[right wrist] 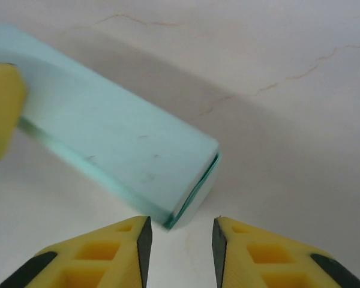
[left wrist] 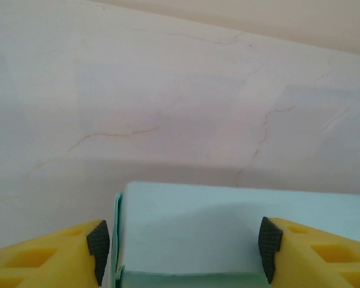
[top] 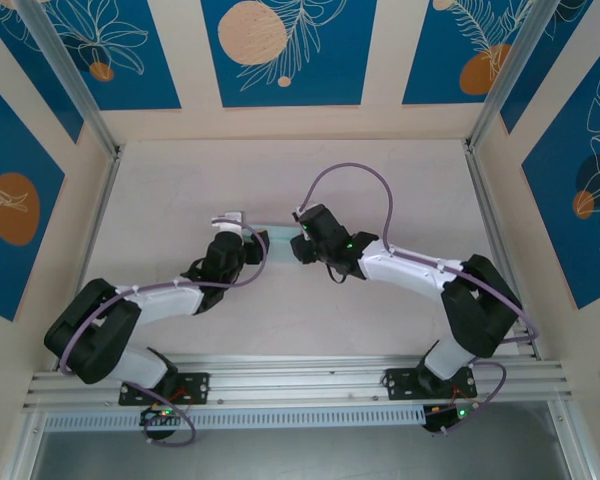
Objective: Fold the paper box
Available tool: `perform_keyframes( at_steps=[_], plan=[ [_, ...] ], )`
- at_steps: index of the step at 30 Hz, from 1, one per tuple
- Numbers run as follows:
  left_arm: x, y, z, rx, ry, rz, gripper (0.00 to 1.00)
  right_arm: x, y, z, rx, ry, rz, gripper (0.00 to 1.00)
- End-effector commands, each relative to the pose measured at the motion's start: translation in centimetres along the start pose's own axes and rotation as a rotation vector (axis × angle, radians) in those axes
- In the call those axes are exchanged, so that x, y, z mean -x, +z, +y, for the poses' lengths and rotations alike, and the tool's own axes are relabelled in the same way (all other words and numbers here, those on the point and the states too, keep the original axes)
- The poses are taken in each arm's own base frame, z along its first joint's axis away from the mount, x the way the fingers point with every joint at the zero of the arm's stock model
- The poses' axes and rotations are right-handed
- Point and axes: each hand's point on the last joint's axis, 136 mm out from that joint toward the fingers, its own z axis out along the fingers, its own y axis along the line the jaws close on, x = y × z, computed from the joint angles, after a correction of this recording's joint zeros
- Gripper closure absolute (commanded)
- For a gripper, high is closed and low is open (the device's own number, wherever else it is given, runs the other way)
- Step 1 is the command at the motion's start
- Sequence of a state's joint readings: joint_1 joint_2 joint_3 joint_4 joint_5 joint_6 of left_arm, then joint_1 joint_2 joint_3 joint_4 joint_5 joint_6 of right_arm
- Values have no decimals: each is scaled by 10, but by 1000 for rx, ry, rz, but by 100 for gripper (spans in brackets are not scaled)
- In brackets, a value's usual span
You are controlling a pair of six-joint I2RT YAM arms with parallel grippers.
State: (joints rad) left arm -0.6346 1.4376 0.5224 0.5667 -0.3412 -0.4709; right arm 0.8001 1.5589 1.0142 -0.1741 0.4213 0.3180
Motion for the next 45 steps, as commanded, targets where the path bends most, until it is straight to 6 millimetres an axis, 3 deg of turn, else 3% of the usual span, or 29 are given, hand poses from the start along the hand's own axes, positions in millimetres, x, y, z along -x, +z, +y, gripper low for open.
perform_keyframes(
  at_steps=[1,4,8,14,20,27,33,37,41,45],
  plan=[
    [-56,-2,25,83,59,160,36,2,-21,4,28,47,5,59],
    [-57,-5,26,84,53,155,37,8,-28,2,28,118,19,47],
    [-56,-6,28,89,54,154,37,10,-20,-3,18,225,70,34],
    [-59,-5,28,91,45,163,38,13,6,-7,60,337,99,32],
    [-59,-6,28,90,43,166,39,7,20,-8,208,431,116,45],
    [-56,-9,28,89,40,163,39,-32,42,-18,221,501,195,50],
    [-53,-12,26,84,26,163,40,-57,58,-27,215,538,250,67],
    [-32,-16,14,31,12,148,37,-62,61,-29,208,541,264,69],
    [-3,-23,4,-62,-80,131,26,-61,61,-30,203,538,260,69],
    [24,-34,7,-78,-134,105,18,-59,60,-29,204,539,258,69]
  ],
)
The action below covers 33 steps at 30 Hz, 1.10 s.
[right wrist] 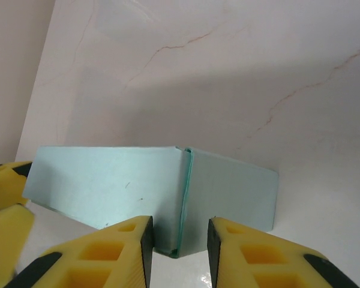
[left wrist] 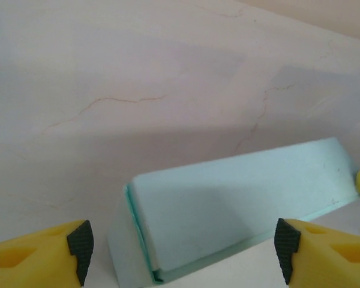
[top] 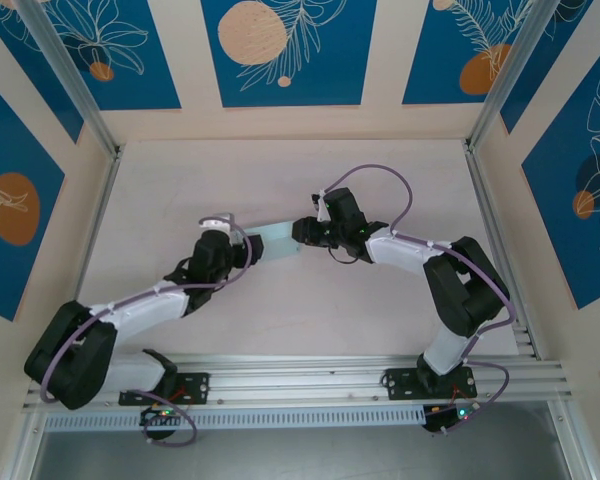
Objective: Fold the paper box
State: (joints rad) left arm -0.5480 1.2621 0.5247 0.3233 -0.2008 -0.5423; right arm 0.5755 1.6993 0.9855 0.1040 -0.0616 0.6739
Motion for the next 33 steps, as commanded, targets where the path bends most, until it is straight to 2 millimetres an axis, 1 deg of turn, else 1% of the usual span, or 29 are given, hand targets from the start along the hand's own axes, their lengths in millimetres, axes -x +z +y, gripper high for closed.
perform_keyframes(
  at_steps=[1,4,7,10,13,16,20,22,25,30,33],
  plan=[
    [20,-14,-7,-50,-54,9,17,-56,9,-56,-180,81,169,69],
    [27,-23,1,-61,-121,-8,17,-55,9,-55,-180,78,167,69],
    [30,-27,6,-107,-193,-12,20,-55,9,-54,-182,73,169,69],
    [32,-25,4,-172,-247,-1,23,-55,8,-52,-185,64,170,69],
    [31,-19,7,-197,-286,16,27,-55,9,-52,-189,59,172,69],
    [22,-11,10,-210,-316,54,31,-55,9,-52,-188,60,172,69],
    [-2,-4,17,-192,-349,114,37,-54,9,-49,-184,55,174,70],
    [-14,-1,24,-169,-364,135,43,-53,9,-48,-179,52,173,70],
    [-27,2,29,-161,-377,159,52,-53,10,-47,-173,49,174,71],
    [-40,9,32,-162,-400,196,71,-56,10,-47,-171,47,178,72],
    [-45,10,32,-167,-407,206,77,-57,9,-47,-172,40,178,74]
  ],
)
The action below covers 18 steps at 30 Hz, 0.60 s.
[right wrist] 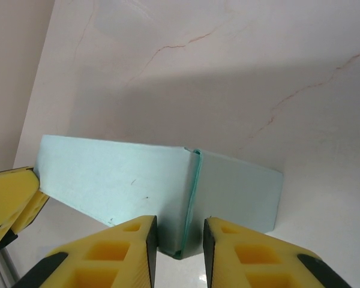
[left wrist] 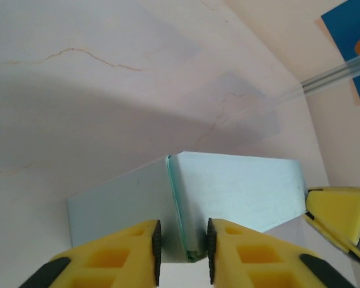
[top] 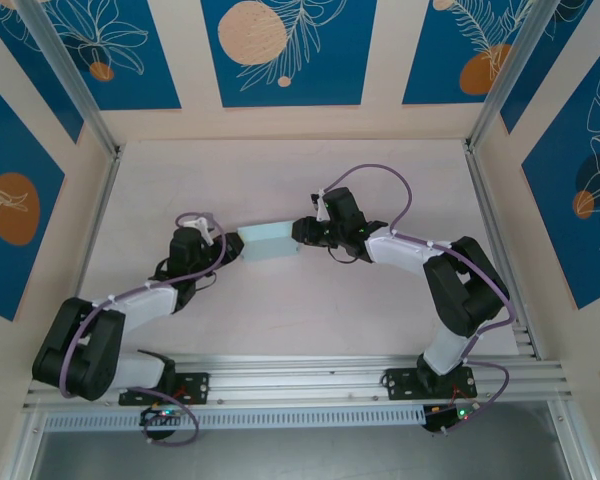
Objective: Fold the paper box
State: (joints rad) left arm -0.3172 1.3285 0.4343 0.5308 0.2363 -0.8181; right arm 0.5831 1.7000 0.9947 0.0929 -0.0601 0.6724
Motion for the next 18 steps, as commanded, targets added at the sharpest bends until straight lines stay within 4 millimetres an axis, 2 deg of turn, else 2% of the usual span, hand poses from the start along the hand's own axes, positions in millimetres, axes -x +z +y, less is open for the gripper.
perform_keyframes(
  at_steps=[1,8,18],
  plan=[
    [-30,1,28,61,-44,94,77,-58,8,-50,-172,43,173,74],
    [-44,-5,30,55,-29,141,79,-67,1,-49,-179,-9,168,76],
    [-73,-29,52,120,-69,181,78,-105,-6,-51,-242,-99,202,76]
  ],
)
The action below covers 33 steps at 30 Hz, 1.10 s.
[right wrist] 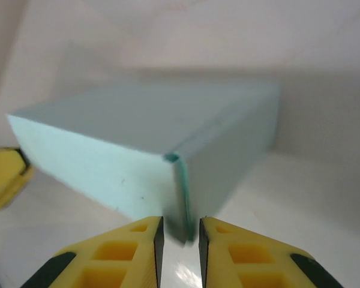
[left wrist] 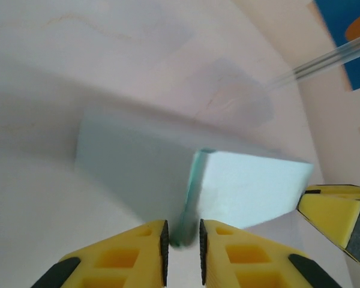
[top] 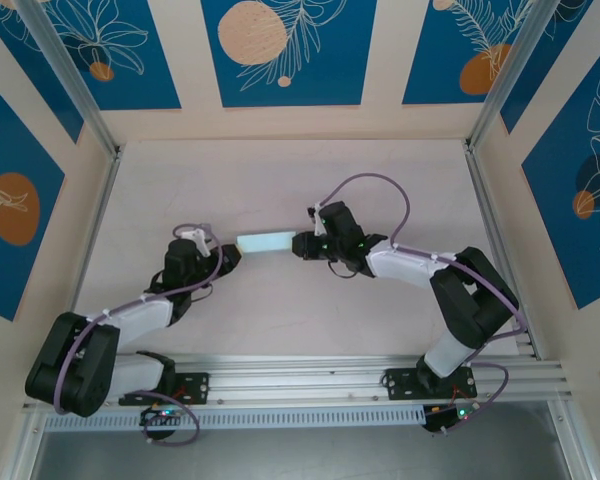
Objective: Fold the paper box
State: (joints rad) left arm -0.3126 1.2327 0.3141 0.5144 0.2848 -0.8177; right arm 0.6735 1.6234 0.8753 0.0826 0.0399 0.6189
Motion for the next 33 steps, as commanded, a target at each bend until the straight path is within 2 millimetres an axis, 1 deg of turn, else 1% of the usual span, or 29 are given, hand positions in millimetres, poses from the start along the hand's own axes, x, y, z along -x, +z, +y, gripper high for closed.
perform_keyframes(
  at_steps=[1,4,7,10,12,13,15,18,19,20,22,23,24,28,29,33],
  plan=[
    [-44,-9,40,131,-62,124,78,-67,5,-43,-175,-6,176,76],
    [-49,-13,44,145,-64,128,78,-76,2,-44,-189,3,183,76],
    [-48,-17,44,155,-51,122,77,-78,-2,-41,-187,2,179,76],
    [-37,-21,36,149,-18,89,74,-71,-10,-35,-183,-8,159,76],
    [-24,-24,26,140,18,59,70,-64,-16,-28,-175,-15,141,75],
    [-19,-25,22,139,38,46,67,-60,-18,-27,-178,-18,133,75],
    [-7,-28,14,141,81,19,56,-52,-24,-24,-192,-25,114,74],
    [8,-29,5,152,133,-7,45,-39,-34,-25,-228,-23,85,70],
    [12,-29,5,163,147,-13,40,-35,-37,-26,-242,-21,73,68],
    [18,-30,3,175,168,-19,31,-30,-42,-28,-255,-21,55,67],
    [29,-33,0,206,210,-41,13,-18,-53,-34,-281,-24,15,58],
    [37,-35,-1,227,235,-60,5,-11,-61,-38,-302,-25,-11,49],
    [45,-39,-2,249,262,-83,0,-5,-68,-43,-326,-27,-35,40],
    [73,-55,-5,332,358,-175,0,21,-103,-66,-432,-24,-145,6],
    [81,-59,-3,361,384,-206,0,27,-113,-72,-455,-26,-178,0],
    [103,-77,2,456,477,-320,0,44,-144,-95,-517,-32,-281,0]
  ],
)
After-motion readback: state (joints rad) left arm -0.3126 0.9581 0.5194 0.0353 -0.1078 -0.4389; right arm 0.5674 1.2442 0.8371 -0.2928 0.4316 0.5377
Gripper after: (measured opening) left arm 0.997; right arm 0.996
